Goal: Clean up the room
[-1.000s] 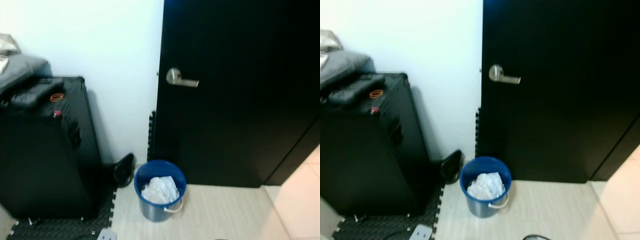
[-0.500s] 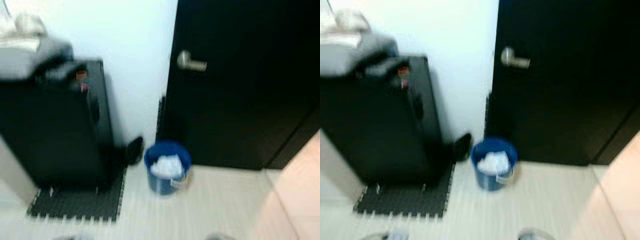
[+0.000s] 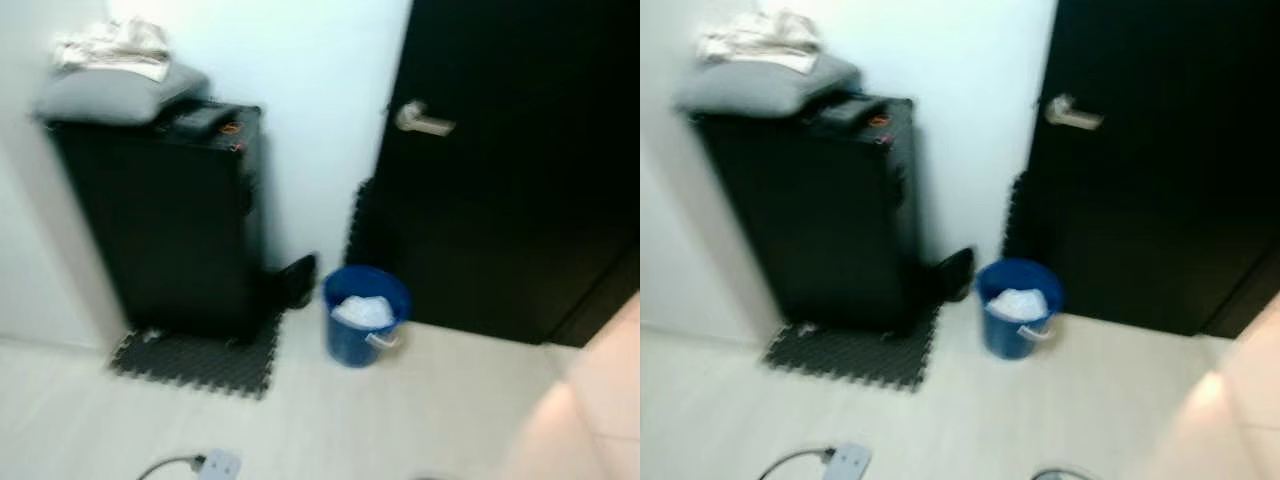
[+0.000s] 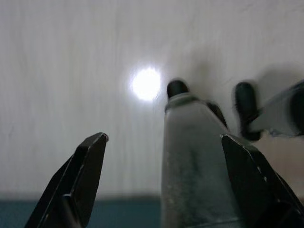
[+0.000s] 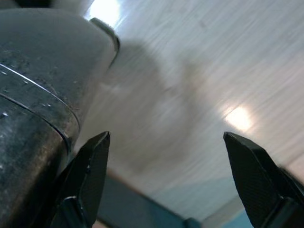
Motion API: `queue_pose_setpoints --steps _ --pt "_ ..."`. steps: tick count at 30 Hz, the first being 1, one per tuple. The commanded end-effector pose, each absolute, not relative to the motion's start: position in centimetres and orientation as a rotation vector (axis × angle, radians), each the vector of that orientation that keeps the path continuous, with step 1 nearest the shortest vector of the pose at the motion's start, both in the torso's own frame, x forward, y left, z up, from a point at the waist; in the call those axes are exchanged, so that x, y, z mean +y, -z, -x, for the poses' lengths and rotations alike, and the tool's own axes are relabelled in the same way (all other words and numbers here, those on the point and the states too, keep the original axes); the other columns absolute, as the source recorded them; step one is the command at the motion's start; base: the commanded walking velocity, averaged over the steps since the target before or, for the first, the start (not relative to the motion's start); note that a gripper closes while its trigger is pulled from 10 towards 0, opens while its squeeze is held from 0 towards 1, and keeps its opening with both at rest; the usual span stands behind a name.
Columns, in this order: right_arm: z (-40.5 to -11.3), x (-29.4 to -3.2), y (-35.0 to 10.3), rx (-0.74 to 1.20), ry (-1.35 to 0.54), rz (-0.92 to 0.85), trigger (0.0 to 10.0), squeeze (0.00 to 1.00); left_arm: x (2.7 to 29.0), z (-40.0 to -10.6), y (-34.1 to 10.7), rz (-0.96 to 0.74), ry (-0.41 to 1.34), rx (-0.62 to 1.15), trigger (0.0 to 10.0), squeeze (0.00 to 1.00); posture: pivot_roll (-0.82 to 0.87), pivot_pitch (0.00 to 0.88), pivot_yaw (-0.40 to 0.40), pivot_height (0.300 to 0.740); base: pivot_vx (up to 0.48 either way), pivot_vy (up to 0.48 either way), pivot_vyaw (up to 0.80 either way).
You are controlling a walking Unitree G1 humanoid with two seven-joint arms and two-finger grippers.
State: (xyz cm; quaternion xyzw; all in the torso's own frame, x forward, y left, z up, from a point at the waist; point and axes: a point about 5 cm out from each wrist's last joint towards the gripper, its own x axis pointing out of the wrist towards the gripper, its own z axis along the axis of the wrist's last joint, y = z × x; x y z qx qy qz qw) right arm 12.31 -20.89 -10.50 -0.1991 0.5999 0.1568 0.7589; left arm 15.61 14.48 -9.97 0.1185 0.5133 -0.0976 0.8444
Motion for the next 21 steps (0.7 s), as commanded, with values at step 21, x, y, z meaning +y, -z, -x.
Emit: queue_pose_setpoints --steps 21 --pt "-12.5 -20.9 10.4 1.300 -0.378 0.434 10.0 0.00 16.7 -14.6 10.3 -0.283 0.219 1.130 10.0 0.00 0.00 0.000 -0.079 0.740 0.000 0.000 0.77"
